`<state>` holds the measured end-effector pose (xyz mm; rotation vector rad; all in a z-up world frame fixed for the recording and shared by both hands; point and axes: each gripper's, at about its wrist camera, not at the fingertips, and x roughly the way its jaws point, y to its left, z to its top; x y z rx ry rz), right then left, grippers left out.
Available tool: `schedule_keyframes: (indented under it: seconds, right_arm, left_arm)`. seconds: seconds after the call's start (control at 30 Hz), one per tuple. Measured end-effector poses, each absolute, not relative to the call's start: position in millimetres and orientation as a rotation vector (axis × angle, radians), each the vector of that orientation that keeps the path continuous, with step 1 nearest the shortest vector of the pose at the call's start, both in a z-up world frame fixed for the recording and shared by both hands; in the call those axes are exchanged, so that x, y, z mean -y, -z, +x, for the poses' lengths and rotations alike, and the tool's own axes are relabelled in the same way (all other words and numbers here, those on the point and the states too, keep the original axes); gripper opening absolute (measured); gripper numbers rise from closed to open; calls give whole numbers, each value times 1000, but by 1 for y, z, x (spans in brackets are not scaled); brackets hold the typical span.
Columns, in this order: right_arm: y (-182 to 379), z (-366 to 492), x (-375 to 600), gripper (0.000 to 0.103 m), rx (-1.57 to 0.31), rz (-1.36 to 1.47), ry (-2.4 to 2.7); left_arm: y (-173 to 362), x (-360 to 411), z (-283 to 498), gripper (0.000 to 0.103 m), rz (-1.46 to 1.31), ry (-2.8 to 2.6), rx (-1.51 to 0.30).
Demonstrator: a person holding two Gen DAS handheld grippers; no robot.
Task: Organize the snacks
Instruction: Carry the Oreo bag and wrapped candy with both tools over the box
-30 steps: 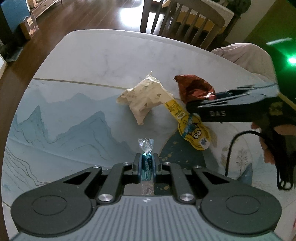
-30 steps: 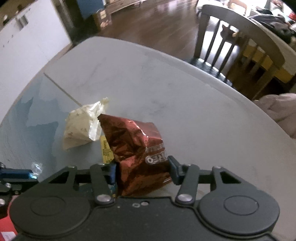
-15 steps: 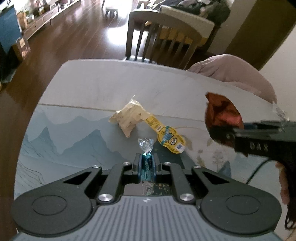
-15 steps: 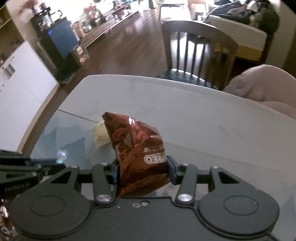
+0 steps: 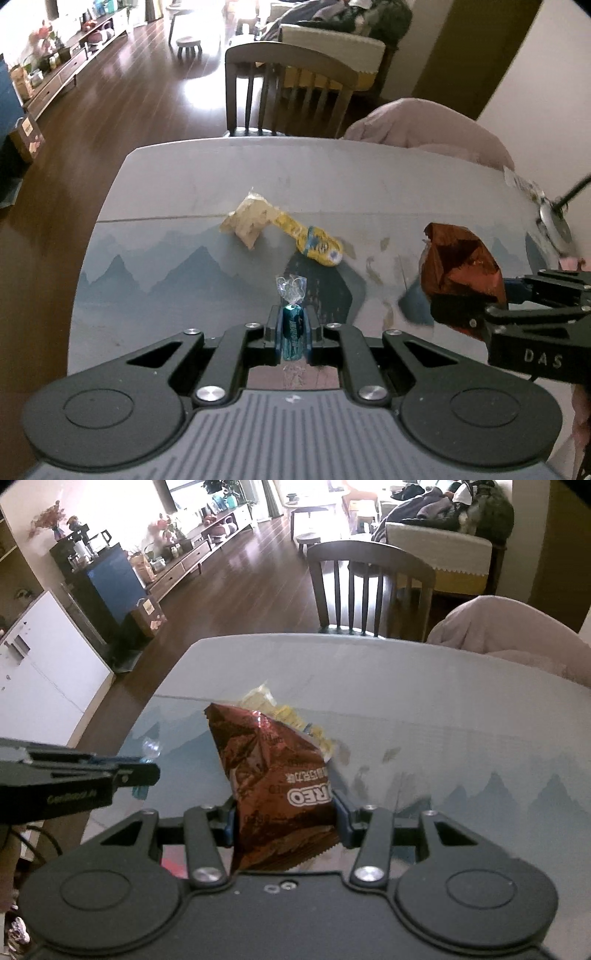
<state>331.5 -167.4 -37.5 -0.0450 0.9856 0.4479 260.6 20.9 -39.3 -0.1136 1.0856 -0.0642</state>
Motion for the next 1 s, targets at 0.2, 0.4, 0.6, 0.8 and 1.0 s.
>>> schedule_keyframes:
  seconds: [0.2,0.4,0.6,0.8,1.0]
  right_arm:
    - [38,291,161,47,-997,-28,-445]
    - [43,251,155,47,-1001,3,-443]
    - [58,215,153,47,-1022,39,-430]
    - [80,190,151,47,-1037,41,-398]
    - [110,179,144,47,-1077,37,-359]
  left_arm:
    - [38,-24,220,11,-68,92,-1117]
    - [42,-24,186,11,-42,129,-1141]
    - [53,-25,160,11,-20,155,-1164]
    - [77,-29,143,11,-4,163,-1225]
    - [109,-34,136,11,-8,154,-1298]
